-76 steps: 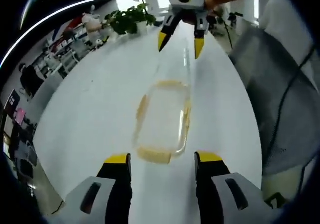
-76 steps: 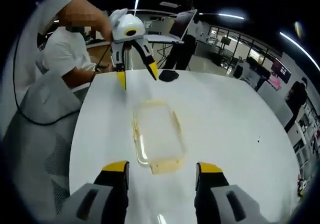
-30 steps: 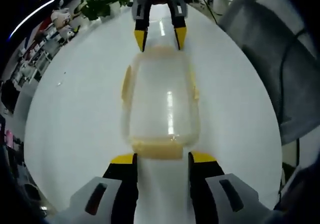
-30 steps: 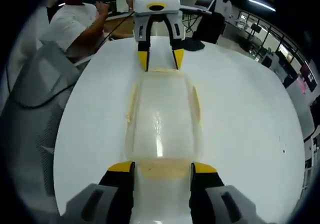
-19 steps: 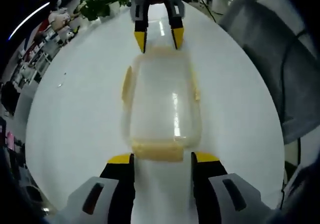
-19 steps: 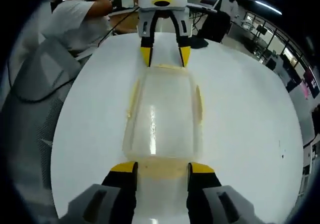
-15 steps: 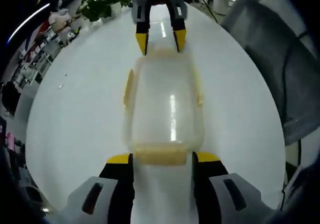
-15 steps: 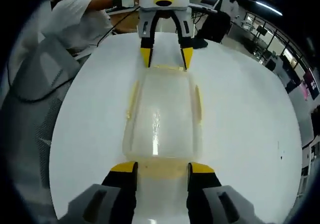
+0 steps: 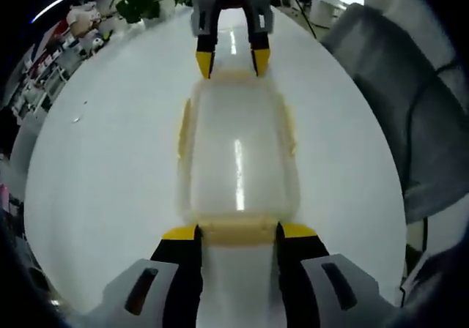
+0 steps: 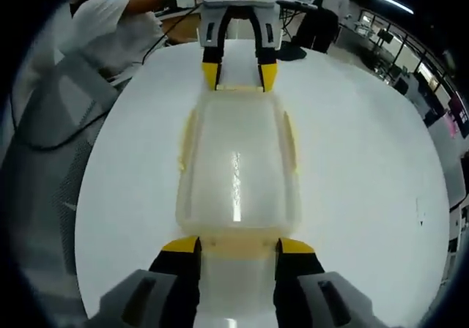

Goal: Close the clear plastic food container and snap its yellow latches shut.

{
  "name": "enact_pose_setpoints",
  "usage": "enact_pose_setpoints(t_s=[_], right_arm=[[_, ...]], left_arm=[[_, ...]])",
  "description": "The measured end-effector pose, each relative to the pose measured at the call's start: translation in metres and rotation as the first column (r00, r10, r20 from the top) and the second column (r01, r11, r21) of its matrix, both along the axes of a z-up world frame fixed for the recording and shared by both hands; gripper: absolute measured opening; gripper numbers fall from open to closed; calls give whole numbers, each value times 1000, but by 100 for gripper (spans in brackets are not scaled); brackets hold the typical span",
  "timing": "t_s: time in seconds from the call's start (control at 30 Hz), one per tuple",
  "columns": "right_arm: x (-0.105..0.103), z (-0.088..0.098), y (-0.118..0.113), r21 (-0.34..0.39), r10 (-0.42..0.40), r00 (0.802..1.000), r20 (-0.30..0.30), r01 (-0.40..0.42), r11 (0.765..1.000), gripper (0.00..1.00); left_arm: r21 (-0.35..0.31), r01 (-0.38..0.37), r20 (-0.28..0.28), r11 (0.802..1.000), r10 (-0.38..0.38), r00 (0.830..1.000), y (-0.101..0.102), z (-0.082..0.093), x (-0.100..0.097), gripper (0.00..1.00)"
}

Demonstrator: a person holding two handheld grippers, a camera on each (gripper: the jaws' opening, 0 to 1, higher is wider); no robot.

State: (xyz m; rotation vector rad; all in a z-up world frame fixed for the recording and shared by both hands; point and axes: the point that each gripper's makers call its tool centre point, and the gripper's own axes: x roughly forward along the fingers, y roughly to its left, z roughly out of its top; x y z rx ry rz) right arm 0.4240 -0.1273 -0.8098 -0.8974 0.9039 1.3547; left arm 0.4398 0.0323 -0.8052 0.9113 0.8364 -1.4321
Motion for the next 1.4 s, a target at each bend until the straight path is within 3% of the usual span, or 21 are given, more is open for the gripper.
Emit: enact_pose_setpoints(t_s=[0.5, 0.83, 1.4], right_arm=[[0, 1, -1, -21, 6, 1000, 0, -6, 1000, 37], [-2, 6, -1, 20, 20, 1000, -13, -20, 1000, 36], [-2, 57, -3, 67, 45, 999, 13, -46, 997, 36]], left_arm=[[-11, -12, 1, 1000, 12, 1000, 0, 2, -2, 37], [-1, -8, 11, 1000, 8, 1000, 0, 4, -7, 37], [-17, -40, 39, 999, 41, 998, -2, 57, -11, 37]])
